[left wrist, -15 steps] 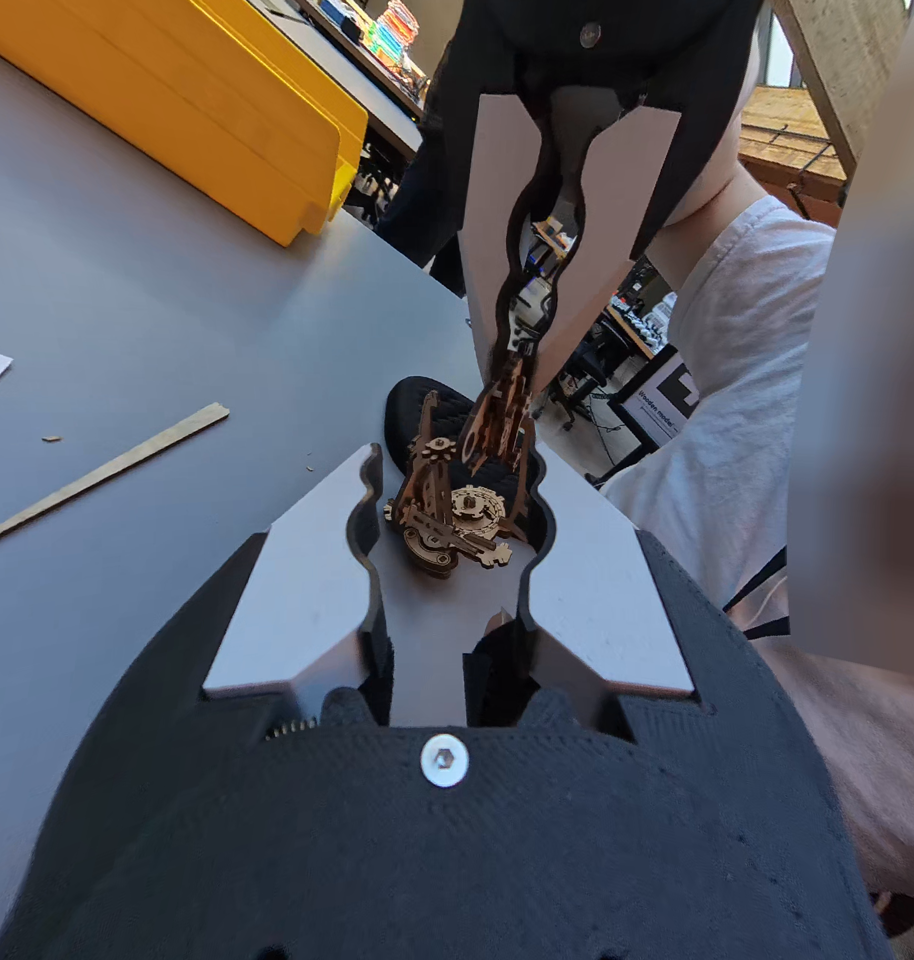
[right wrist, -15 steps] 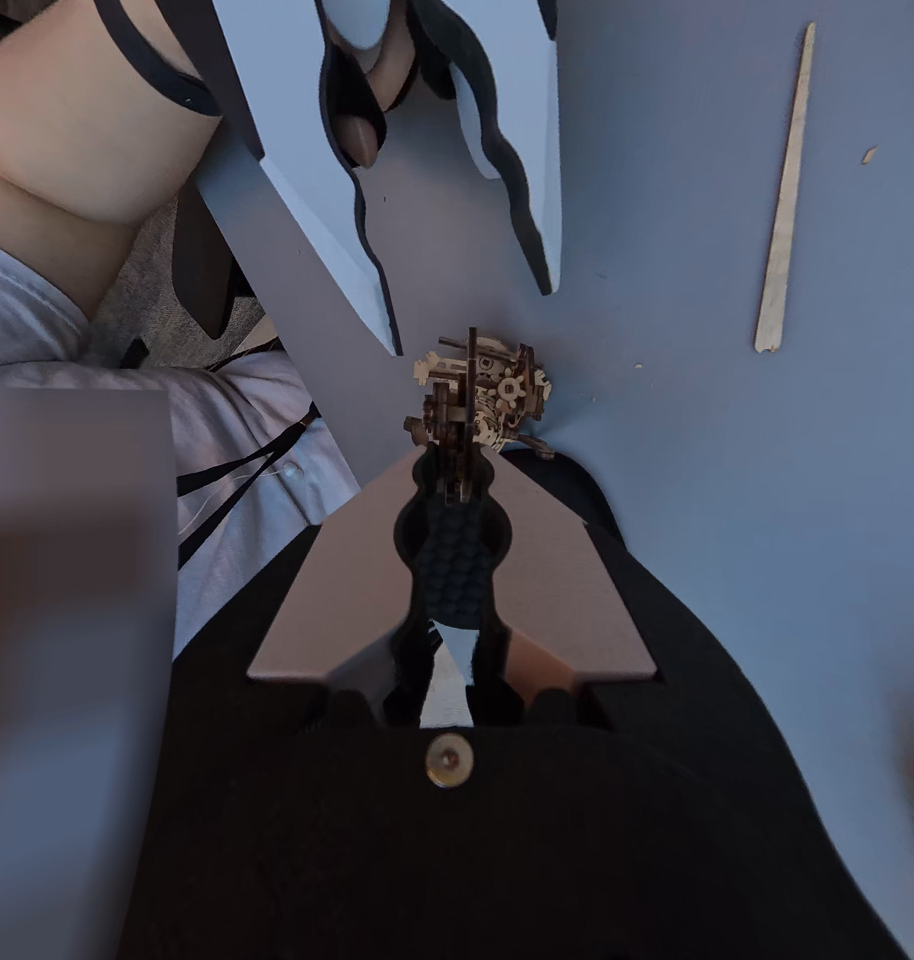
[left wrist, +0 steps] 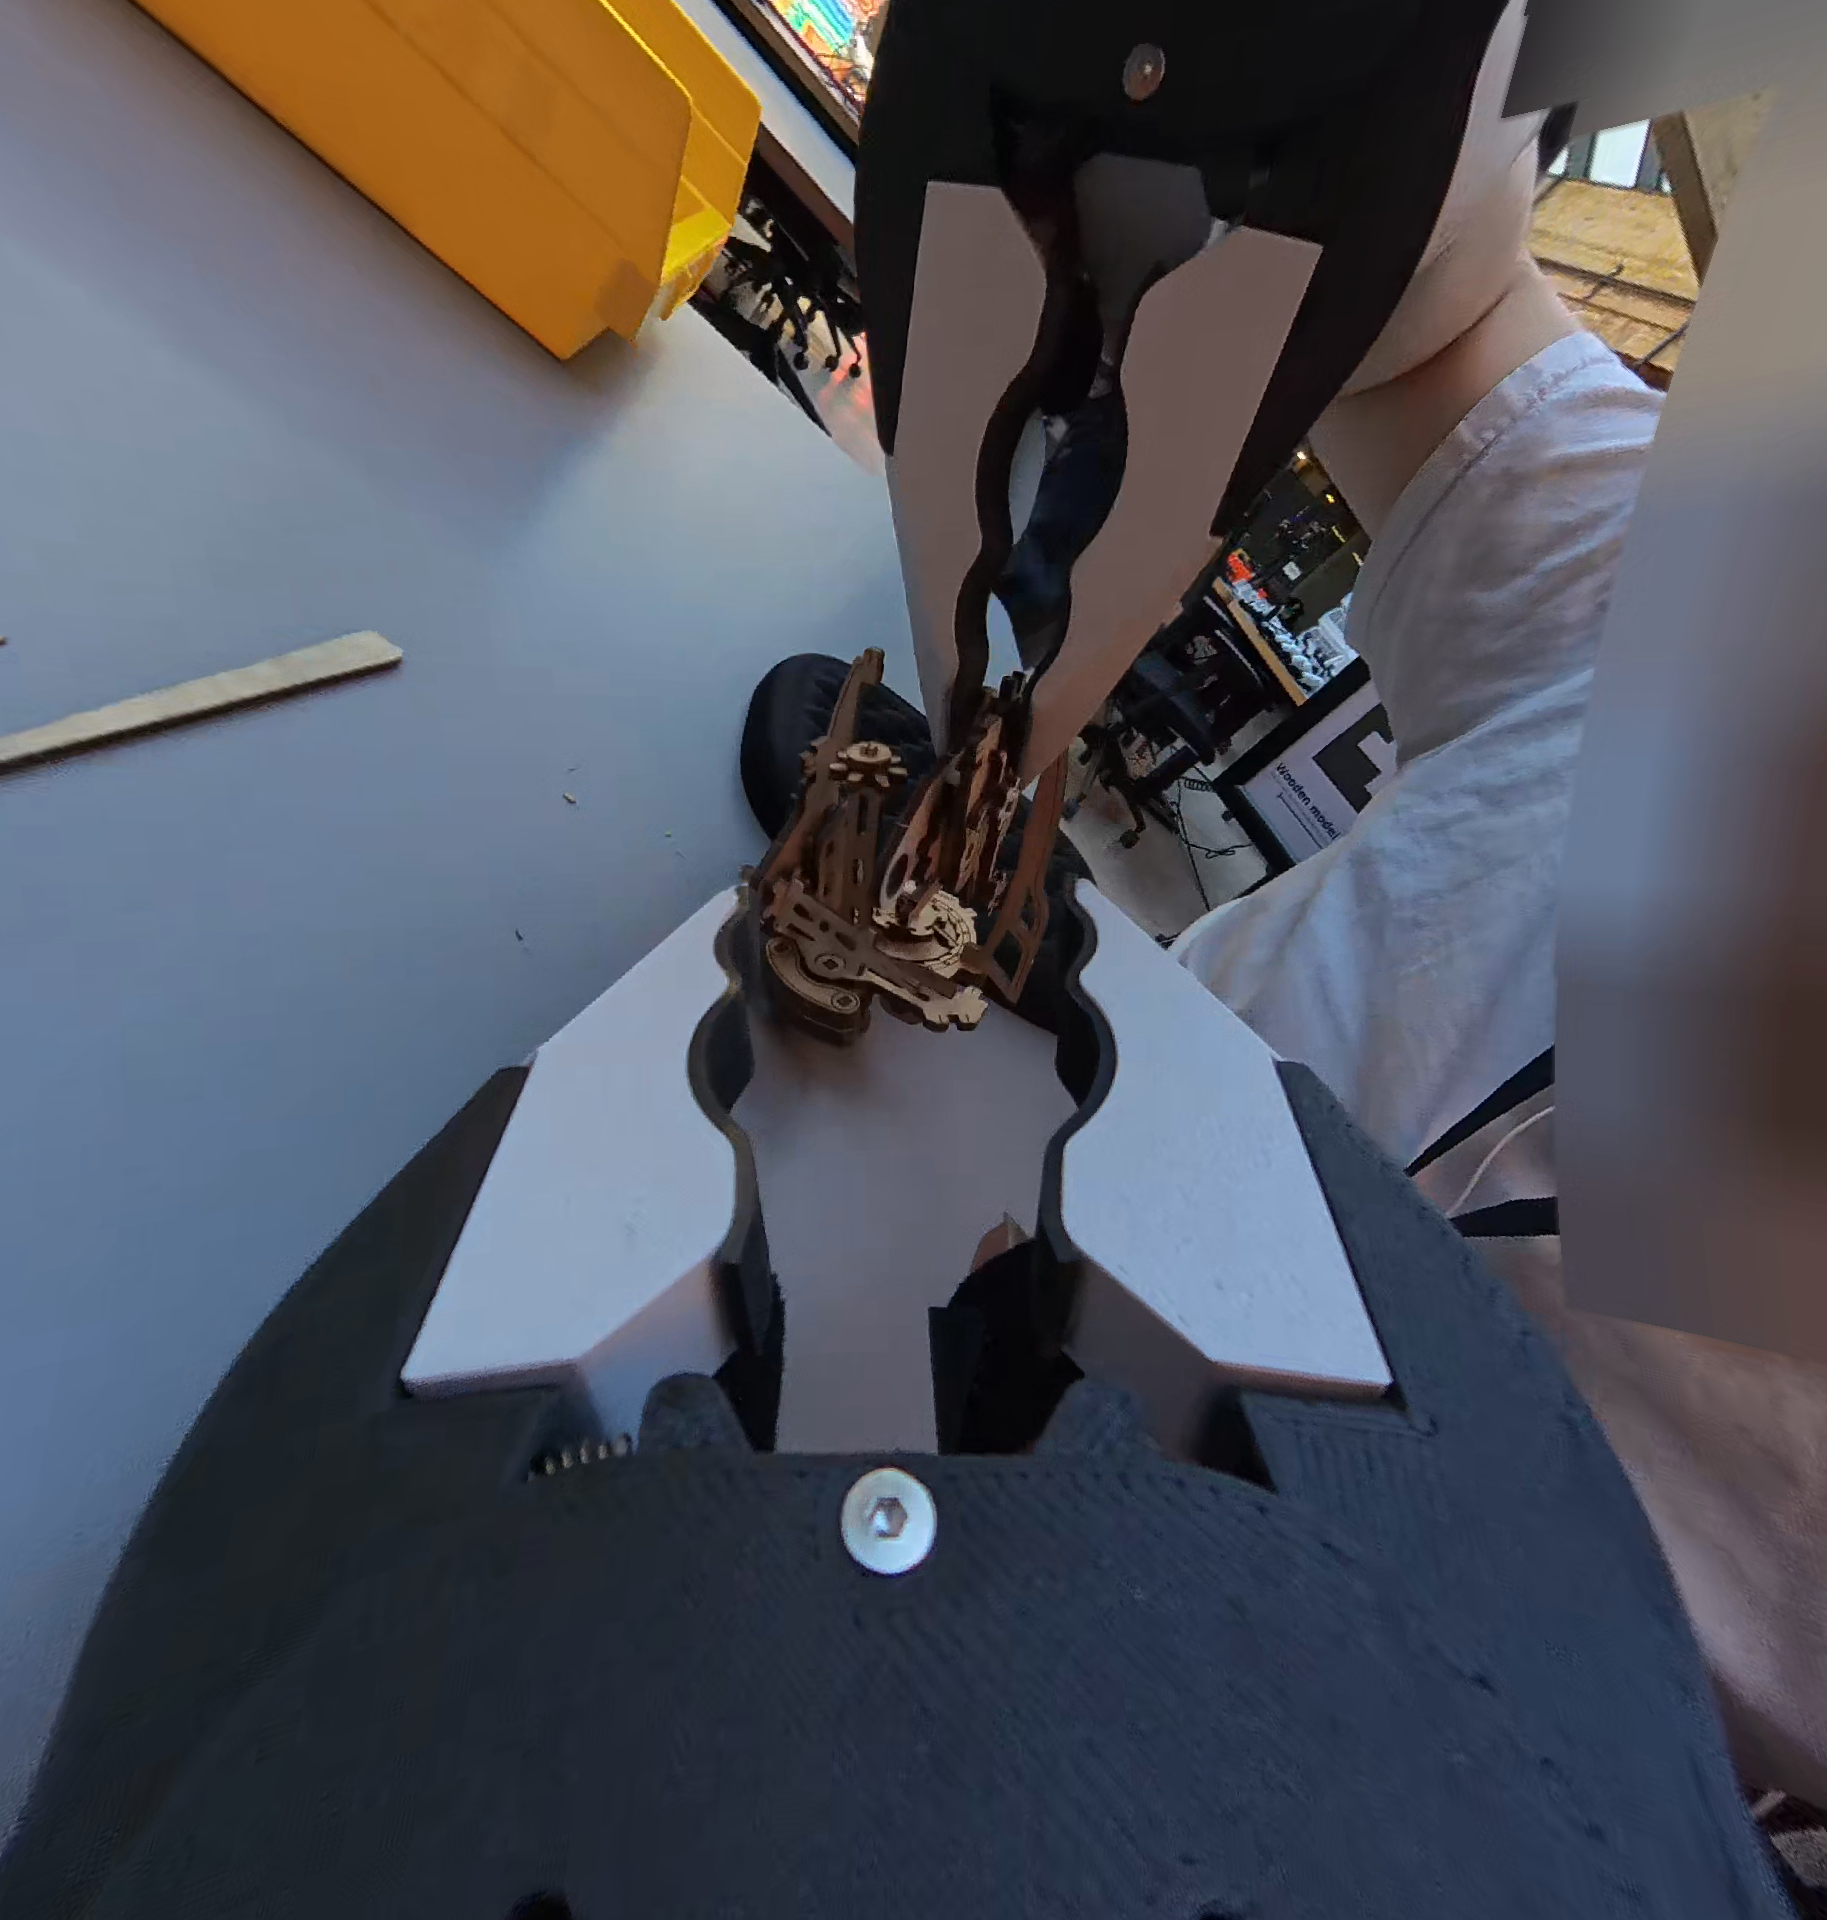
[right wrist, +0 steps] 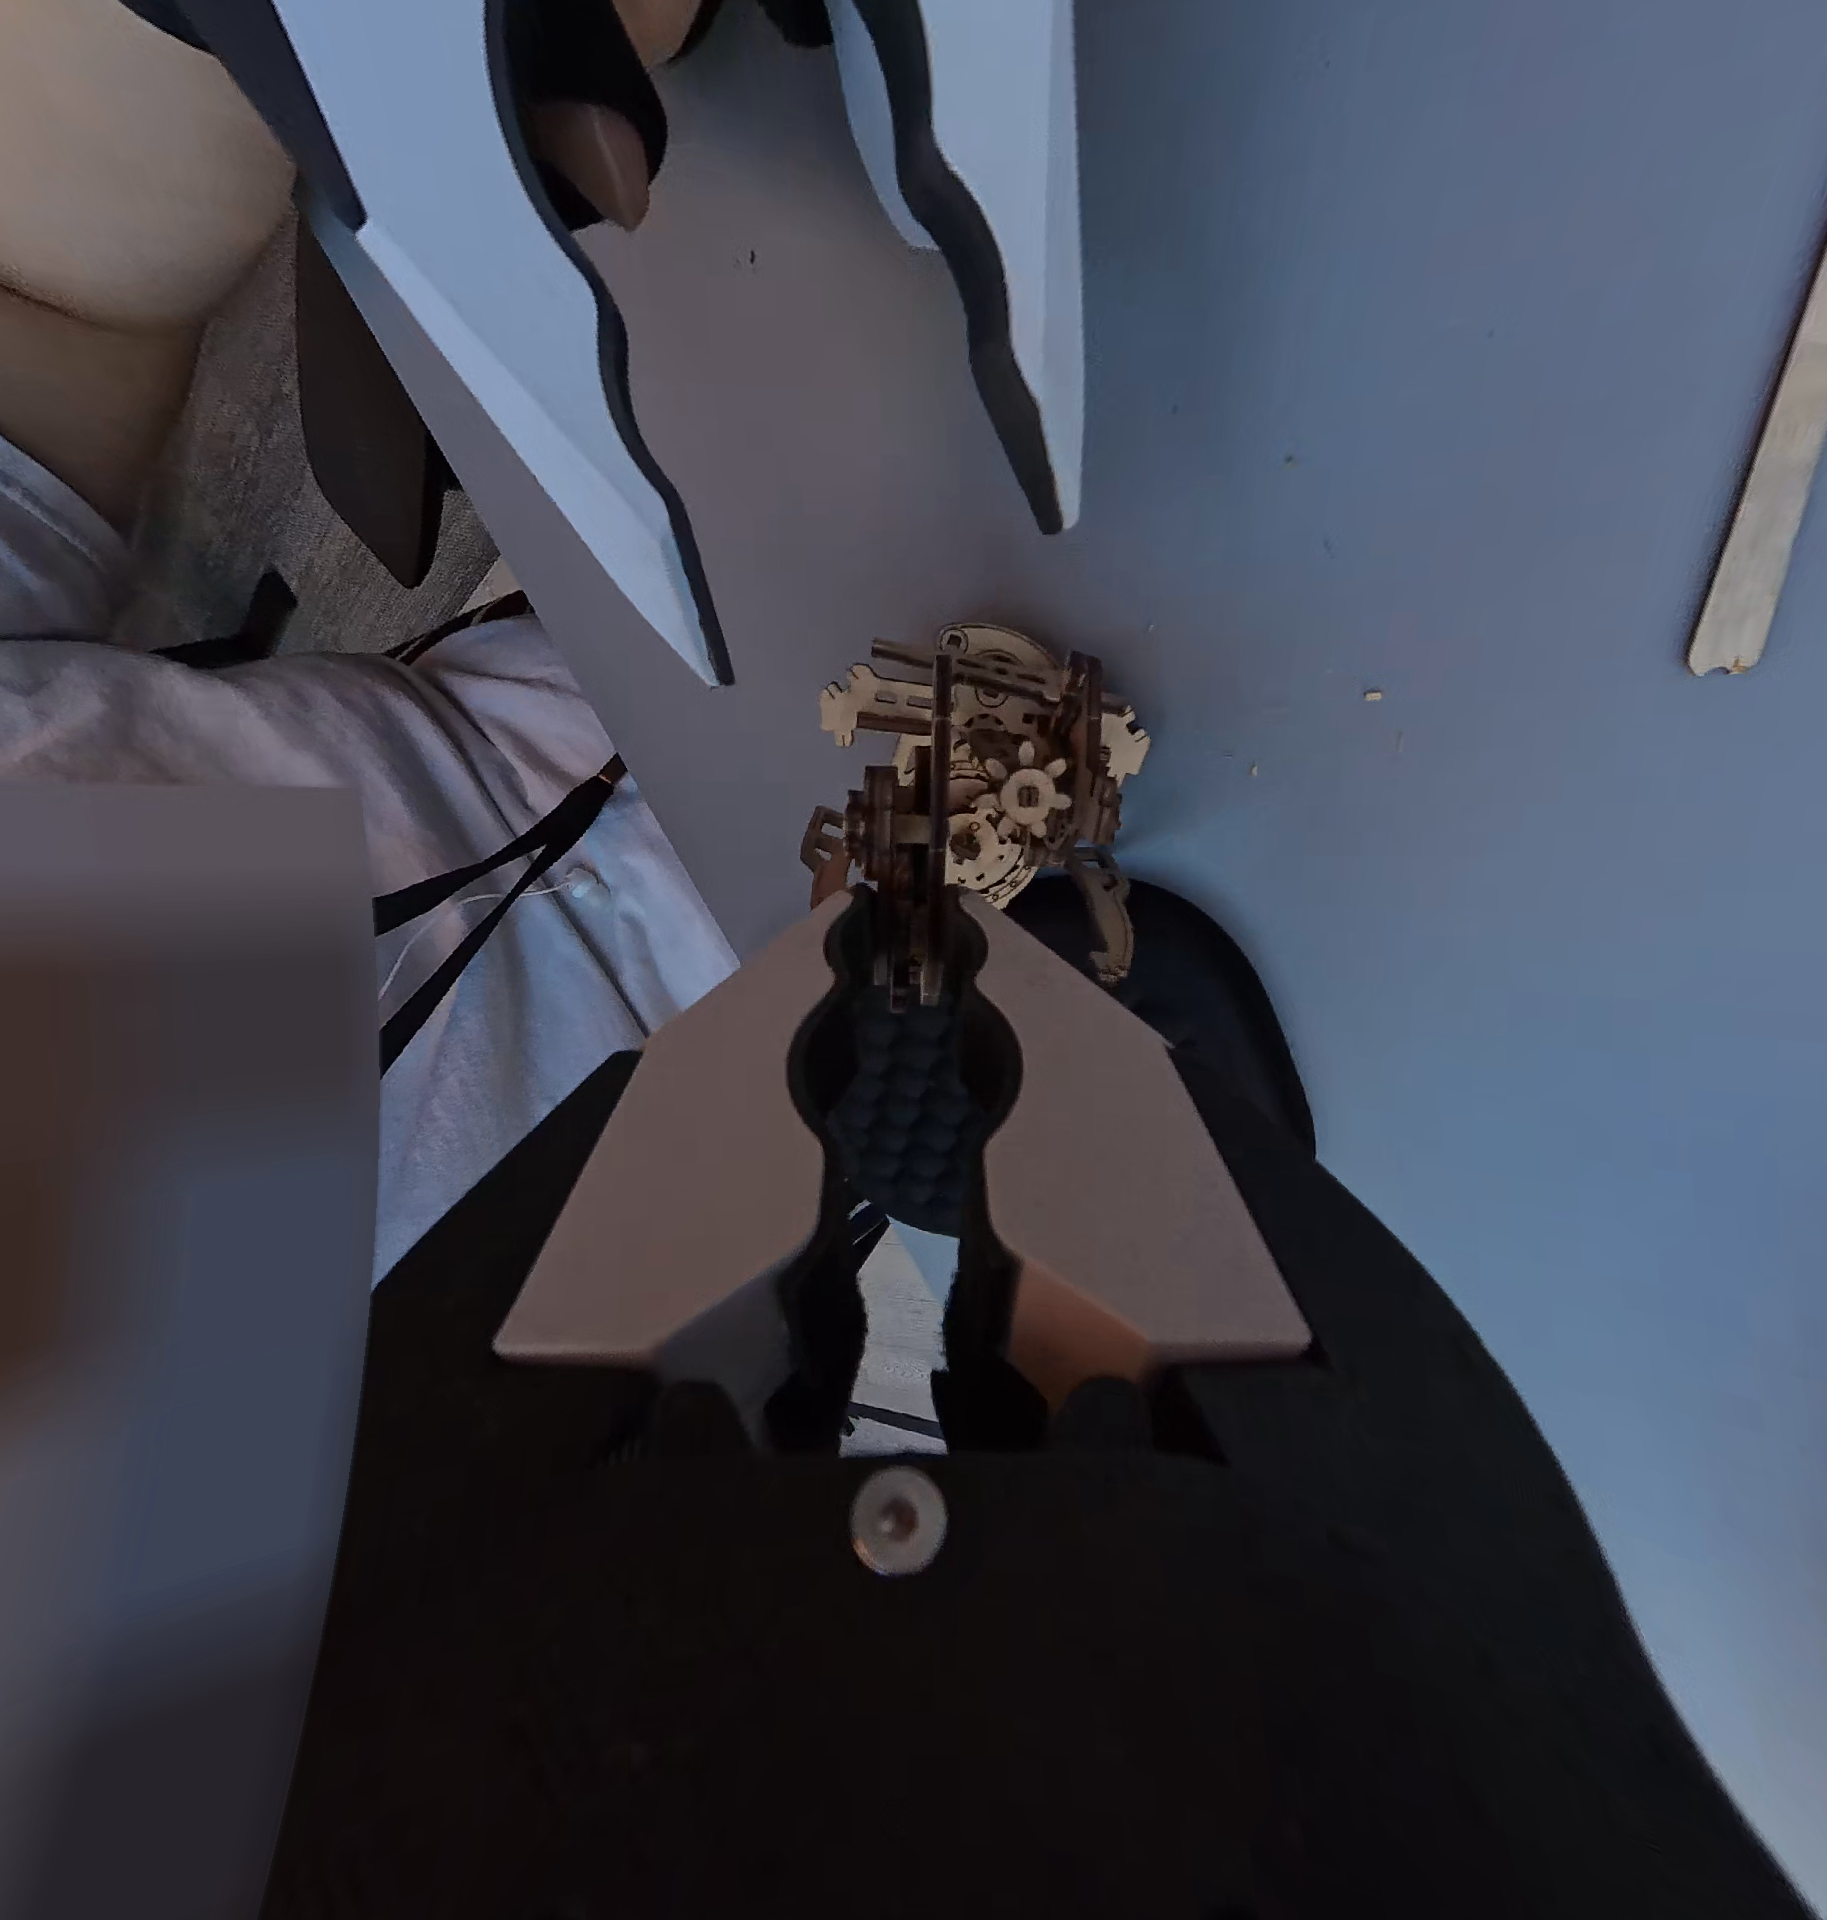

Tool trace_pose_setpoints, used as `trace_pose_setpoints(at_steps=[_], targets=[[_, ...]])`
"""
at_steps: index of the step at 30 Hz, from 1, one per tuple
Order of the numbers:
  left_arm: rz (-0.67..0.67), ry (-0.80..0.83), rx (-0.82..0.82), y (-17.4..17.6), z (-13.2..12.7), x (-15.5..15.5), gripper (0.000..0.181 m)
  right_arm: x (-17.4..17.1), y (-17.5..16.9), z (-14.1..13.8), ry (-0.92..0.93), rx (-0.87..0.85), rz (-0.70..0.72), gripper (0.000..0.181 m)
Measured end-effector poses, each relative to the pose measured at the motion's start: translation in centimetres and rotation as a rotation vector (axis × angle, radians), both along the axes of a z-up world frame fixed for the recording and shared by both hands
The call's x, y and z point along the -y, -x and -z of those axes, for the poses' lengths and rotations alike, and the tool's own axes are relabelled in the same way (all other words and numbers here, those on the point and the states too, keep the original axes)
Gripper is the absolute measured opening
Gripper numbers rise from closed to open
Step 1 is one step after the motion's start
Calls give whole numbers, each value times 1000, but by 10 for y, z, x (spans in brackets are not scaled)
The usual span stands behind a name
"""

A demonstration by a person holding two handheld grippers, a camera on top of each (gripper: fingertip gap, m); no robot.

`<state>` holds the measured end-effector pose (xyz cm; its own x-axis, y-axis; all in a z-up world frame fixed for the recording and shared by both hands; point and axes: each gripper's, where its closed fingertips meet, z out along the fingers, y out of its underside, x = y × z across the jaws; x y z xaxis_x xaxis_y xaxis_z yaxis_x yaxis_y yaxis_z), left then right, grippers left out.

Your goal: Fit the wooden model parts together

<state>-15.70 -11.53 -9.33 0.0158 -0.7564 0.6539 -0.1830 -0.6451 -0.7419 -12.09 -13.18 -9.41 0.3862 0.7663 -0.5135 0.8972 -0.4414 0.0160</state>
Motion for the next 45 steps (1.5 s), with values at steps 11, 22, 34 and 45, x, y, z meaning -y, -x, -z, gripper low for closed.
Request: trace_pose_setpoints(at_steps=[11, 22, 34, 45], targets=[[-26, 52, -60, -3, 18, 36, 56, 5, 2, 5, 37, 12, 41, 11], [-75, 8, -76, -5, 18, 35, 31, 11, 3, 6, 66, -10, 42, 11], [-56, 236, 81, -2, 7, 35, 32, 18, 5, 0, 123, -102, -84, 11], [-90, 438, 59, -6, 17, 44, 25, 22, 2, 4, 154, -93, -155, 12]])
